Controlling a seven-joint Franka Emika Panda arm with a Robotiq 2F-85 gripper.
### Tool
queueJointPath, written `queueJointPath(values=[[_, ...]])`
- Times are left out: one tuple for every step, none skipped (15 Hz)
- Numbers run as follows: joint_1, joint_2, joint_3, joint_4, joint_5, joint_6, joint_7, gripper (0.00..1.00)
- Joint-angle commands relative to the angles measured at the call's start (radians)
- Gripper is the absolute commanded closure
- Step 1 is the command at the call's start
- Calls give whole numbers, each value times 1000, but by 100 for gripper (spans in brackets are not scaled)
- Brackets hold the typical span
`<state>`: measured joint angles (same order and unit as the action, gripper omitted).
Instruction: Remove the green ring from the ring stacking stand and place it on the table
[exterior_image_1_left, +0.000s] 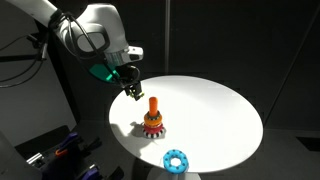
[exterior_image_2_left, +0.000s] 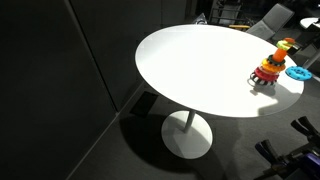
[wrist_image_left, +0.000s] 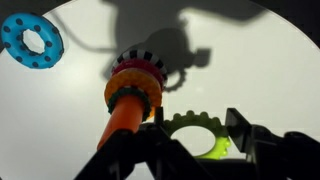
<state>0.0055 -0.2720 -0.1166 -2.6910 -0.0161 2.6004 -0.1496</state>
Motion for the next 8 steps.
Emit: queueJointPath(values=[[-4,87,9,42,19,-20,-24,62],[-6,111,11,48,18,-19,-23,62],[-7,133,13,55,19,-20,-23,62],[-8,157,14,62,22,-20,-24,62],[-10,178,15,70,23,-21,-24,62],[-12,197,17,77,24,-23,-24,62],[-14,219,18,85,25,-23,-26,62],[-16,239,20,94,25,-22,-25,62]])
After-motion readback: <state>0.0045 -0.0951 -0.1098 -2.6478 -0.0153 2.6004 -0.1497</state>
